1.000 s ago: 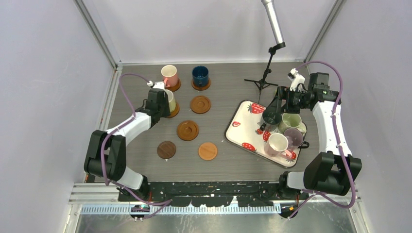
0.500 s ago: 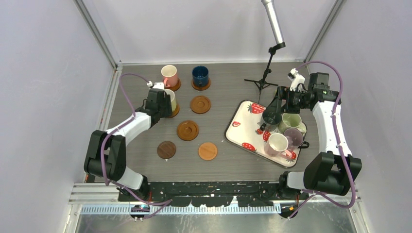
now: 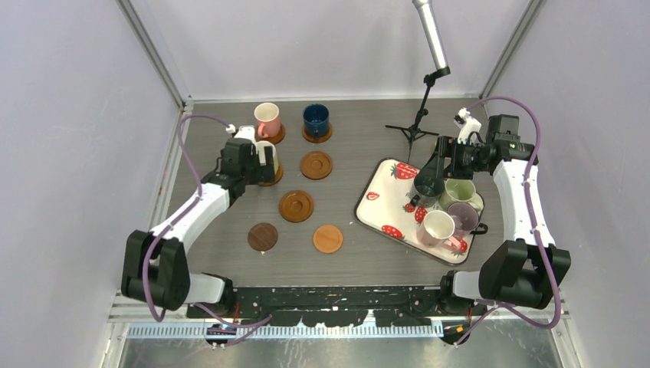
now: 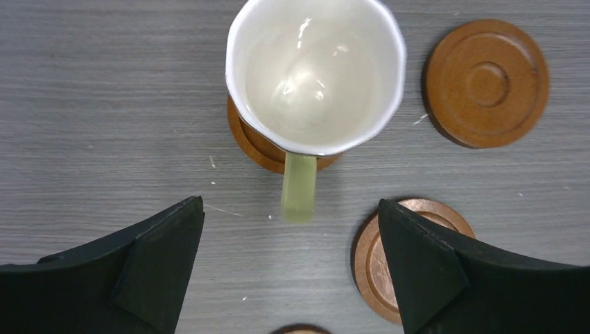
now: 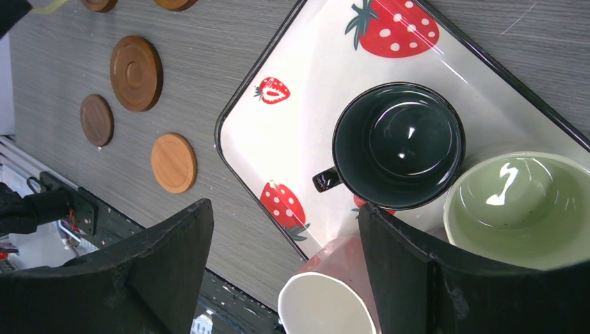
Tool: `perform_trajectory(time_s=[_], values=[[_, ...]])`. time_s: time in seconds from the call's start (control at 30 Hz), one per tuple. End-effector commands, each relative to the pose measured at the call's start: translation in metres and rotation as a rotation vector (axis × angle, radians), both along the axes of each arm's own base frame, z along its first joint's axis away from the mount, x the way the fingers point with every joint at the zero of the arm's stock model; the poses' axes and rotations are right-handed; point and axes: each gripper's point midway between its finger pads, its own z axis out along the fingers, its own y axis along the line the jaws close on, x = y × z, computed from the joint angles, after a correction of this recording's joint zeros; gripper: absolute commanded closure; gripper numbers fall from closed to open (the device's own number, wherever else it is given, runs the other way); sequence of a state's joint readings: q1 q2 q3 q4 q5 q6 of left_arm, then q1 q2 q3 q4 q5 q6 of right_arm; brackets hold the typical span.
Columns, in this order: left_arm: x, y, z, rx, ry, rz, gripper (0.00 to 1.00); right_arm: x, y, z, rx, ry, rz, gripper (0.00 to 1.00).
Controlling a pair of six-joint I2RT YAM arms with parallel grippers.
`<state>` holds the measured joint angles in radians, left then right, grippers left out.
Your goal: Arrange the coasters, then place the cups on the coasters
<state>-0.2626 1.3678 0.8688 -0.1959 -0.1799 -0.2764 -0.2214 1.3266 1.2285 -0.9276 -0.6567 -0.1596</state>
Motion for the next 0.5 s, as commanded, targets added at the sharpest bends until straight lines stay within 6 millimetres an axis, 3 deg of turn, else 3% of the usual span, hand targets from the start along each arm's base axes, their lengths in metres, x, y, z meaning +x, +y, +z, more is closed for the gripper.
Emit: perform_trajectory(time_s=[0.0,0.1,0.23,0.37,0.47], values=[[-0.001,-0.008,0.072,0.007,-0.156,-0.102,0.01,0.001,0.003,0.020,-0.008,-0.069,0.026,0.19],[-0.013,-0.030,0.097,-0.005,-0.174,-0.252,0.00,-0.003,0.002,0.025,-0.027,-0.074,0.033,0.19],[-0.044,-0.103,0.116,-0.032,-0.166,-0.582,0.00,-0.011,0.001,0.026,-0.042,-0.050,0.051,0.19],[-0.076,-0.179,0.112,-0.016,-0.164,-0.820,0.00,-0.015,-0.005,0.022,-0.082,-0.027,0.042,0.19],[-0.082,-0.229,0.102,-0.006,-0.142,-0.909,0.00,-0.013,-0.012,0.024,-0.099,-0.025,-0.002,0.19]])
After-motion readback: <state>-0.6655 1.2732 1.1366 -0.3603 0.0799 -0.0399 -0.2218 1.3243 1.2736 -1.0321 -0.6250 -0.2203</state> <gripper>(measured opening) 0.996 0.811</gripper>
